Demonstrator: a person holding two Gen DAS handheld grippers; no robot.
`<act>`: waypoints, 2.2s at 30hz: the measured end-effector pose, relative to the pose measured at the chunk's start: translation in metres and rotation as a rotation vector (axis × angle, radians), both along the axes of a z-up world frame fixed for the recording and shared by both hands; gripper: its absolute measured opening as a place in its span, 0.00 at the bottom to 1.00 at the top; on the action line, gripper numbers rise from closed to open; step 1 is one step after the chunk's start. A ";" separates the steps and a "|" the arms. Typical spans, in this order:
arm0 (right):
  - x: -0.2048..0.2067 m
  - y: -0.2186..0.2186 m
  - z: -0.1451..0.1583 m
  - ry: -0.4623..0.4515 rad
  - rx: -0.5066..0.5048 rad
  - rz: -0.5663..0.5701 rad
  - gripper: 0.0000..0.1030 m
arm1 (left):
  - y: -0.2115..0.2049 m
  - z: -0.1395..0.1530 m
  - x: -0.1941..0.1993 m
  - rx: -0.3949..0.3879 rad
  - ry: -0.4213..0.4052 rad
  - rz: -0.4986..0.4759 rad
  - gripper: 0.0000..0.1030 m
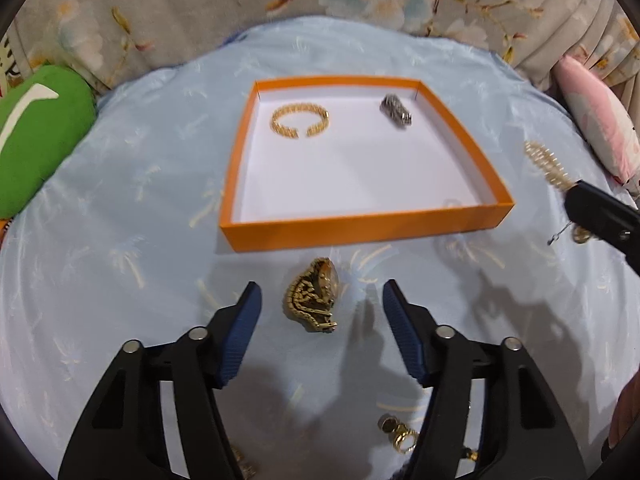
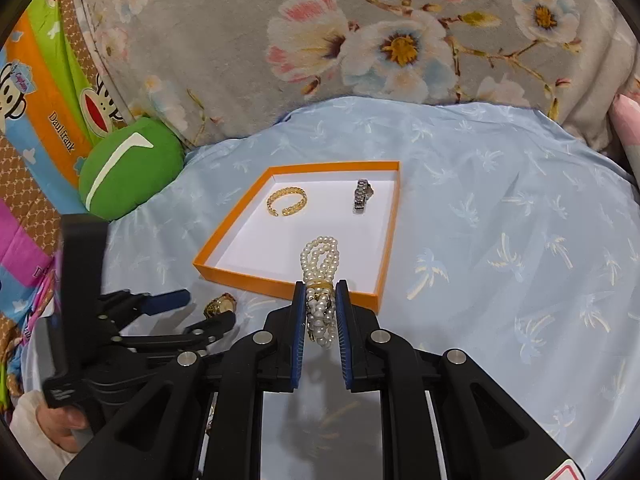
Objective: Organize jewelry
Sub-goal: 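Carry the gold watch and pearl bracelet into the orange box and open both grippers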
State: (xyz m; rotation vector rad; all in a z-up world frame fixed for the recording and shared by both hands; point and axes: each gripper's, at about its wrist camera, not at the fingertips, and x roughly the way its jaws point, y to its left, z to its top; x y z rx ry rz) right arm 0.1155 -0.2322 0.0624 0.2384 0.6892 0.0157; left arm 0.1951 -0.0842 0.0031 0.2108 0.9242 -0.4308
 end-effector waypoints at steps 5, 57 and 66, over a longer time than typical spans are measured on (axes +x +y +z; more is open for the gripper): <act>-0.002 -0.004 0.000 0.001 -0.002 -0.010 0.13 | -0.003 -0.006 0.002 -0.007 0.015 0.003 0.18; 0.139 -0.019 -0.046 0.093 -0.034 -0.029 0.13 | -0.025 0.014 0.124 -0.051 -0.024 0.089 0.11; 0.139 -0.023 -0.047 0.072 -0.032 -0.047 0.18 | -0.027 0.006 0.128 -0.062 -0.027 0.098 0.11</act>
